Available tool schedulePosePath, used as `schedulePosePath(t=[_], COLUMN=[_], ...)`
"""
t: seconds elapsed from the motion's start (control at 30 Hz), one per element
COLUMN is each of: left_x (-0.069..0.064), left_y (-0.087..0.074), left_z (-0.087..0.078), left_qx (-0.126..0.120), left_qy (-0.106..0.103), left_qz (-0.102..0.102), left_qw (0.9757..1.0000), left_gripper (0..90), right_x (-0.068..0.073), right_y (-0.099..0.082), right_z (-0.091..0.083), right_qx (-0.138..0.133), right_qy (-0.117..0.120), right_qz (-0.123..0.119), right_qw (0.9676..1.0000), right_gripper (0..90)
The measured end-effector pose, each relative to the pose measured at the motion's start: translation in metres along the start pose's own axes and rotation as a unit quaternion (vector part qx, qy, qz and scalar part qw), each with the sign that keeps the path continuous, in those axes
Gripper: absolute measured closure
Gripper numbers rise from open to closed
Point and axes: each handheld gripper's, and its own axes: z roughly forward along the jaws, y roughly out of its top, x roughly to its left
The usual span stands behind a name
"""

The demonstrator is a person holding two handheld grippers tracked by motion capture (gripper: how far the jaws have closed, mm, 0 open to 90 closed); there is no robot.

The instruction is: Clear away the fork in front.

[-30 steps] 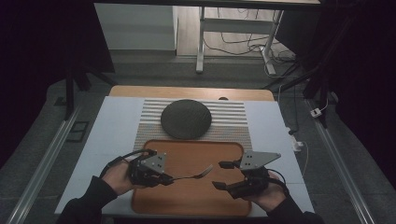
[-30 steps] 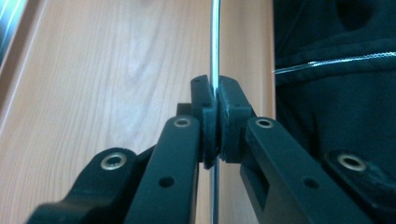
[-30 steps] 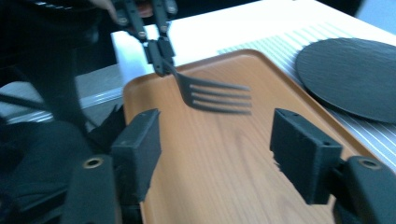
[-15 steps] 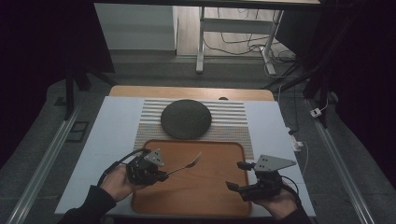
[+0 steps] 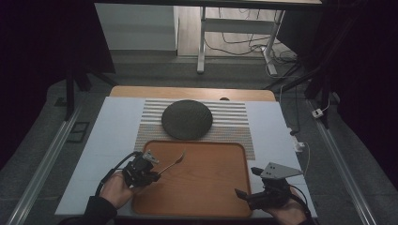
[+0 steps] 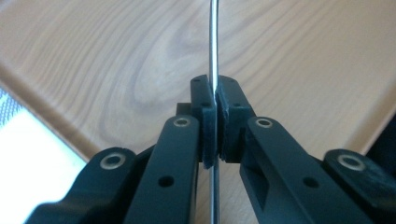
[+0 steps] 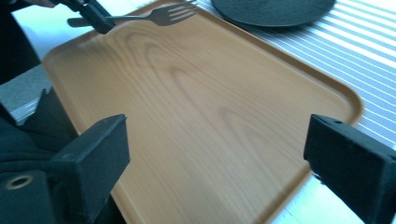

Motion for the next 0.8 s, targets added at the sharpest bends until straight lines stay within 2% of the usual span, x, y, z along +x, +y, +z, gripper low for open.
schedulePosePath(t=[0.17, 0.23, 0.27, 0.33, 0.37, 0.53, 0.8], left_x=[0.005, 0.007, 0.007, 0.008, 0.009, 0.010, 0.009], left_y=[-0.004, -0.006, -0.008, -0.009, -0.010, -0.013, -0.015], left_z=[0.005, 0.007, 0.010, 0.011, 0.014, 0.019, 0.023], left_qx=[0.002, 0.002, 0.007, 0.009, 0.015, 0.023, 0.021], left_qy=[0.002, 0.002, 0.008, 0.012, 0.016, 0.023, 0.026], left_qz=[-0.050, -0.069, -0.080, -0.086, -0.100, -0.116, -0.132], left_qw=[0.9988, 0.9976, 0.9967, 0.9962, 0.9948, 0.9927, 0.9907], left_gripper=[86.1, 86.0, 86.0, 86.0, 86.0, 86.0, 85.6], right_x=[0.001, 0.001, 0.001, 0.001, 0.001, -0.001, -0.003], right_y=[-0.005, -0.007, -0.009, -0.011, -0.013, -0.018, -0.022], right_z=[-0.005, -0.007, -0.008, -0.009, -0.010, -0.016, -0.020], right_qx=[-0.001, 0.002, 0.003, 0.004, 0.005, 0.006, 0.006], right_qy=[-0.019, -0.024, -0.025, -0.027, -0.029, -0.043, -0.046], right_qz=[0.006, 0.008, 0.010, 0.013, 0.014, 0.019, 0.027], right_qw=[0.9998, 0.9997, 0.9996, 0.9996, 0.9995, 0.9989, 0.9986], right_gripper=[3.3, 2.6, 2.6, 2.2, 2.1, 2.0, 2.0])
